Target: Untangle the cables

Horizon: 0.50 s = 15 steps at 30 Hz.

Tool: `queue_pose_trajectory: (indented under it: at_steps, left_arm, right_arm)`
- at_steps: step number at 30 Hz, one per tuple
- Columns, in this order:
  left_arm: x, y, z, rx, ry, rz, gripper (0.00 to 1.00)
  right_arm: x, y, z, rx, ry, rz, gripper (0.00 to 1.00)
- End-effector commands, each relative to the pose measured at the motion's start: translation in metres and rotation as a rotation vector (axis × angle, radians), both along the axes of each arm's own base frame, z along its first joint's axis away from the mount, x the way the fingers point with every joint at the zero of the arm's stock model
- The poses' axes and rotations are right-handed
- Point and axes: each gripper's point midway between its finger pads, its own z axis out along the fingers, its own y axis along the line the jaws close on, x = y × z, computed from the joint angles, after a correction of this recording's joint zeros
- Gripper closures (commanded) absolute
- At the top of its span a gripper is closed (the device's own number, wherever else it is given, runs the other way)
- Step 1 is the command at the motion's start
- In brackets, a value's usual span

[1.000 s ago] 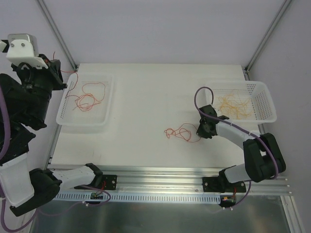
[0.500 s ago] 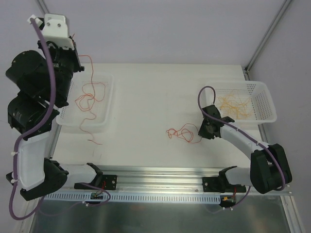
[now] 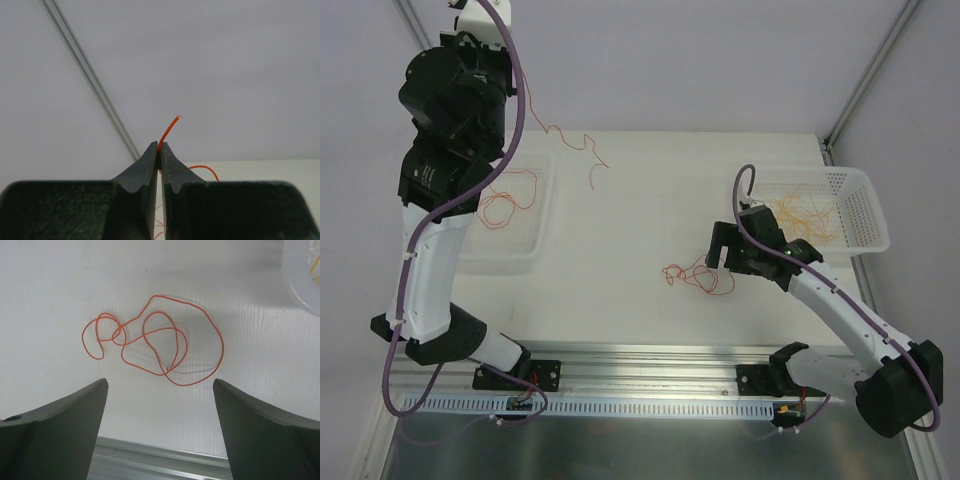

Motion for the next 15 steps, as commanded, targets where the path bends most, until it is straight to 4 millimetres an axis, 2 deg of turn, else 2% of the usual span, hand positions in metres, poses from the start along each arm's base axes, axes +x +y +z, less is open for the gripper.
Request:
queue_pose_trajectory:
  at_steps: [1, 3, 5, 6, 8, 9, 11, 12, 13, 14, 15]
  left_arm:
    - [0.008, 0.02, 0.03, -0.011, -0.113, 0.064, 0.95]
    - [0.019, 0.036, 0.026, -0.016, -0.106, 0.113, 0.95]
    - [0.027, 0.046, 0.02, -0.027, -0.098, 0.134, 0.95]
    - [0.036, 0.06, 0.008, -0.021, -0.069, 0.177, 0.95]
    - [0.043, 0.074, -0.008, -0.047, -0.043, 0.21, 0.93]
    - [0.055, 0.093, -0.033, -0.047, 0.014, 0.261, 0.93]
    - [0.061, 0.111, -0.058, -0.124, 0.044, 0.289, 0.92]
    - [0.076, 0.114, -0.092, -0.131, 0.114, 0.276, 0.92]
    - [0.08, 0.13, -0.109, -0.189, 0.131, 0.304, 0.91]
    - [0.086, 0.135, -0.128, -0.211, 0.167, 0.31, 0.91]
    - [0.095, 0.133, -0.163, -0.222, 0.24, 0.298, 0.91]
  right_arm:
    - [-0.008, 0.005, 0.027, 0.023, -0.031, 0.077, 0.05]
    - [-0.01, 0.005, 0.03, 0.022, -0.031, 0.092, 0.01]
    - [-0.011, 0.005, 0.033, 0.016, -0.036, 0.11, 0.0]
    - [-0.012, 0.004, 0.034, 0.013, -0.033, 0.111, 0.0]
    - [-0.012, 0.005, 0.034, 0.006, -0.035, 0.121, 0.01]
    - [-0.012, 0.004, 0.034, 0.005, -0.034, 0.12, 0.0]
    - [-0.012, 0.007, 0.03, 0.007, -0.021, 0.137, 0.0]
    - [-0.012, 0.008, 0.03, 0.01, -0.017, 0.142, 0.0]
    - [-0.013, 0.01, 0.028, 0.014, -0.011, 0.149, 0.0]
    - [-0.012, 0.011, 0.026, 0.013, -0.006, 0.158, 0.0]
    - [-0.012, 0.012, 0.024, 0.01, -0.001, 0.162, 0.0]
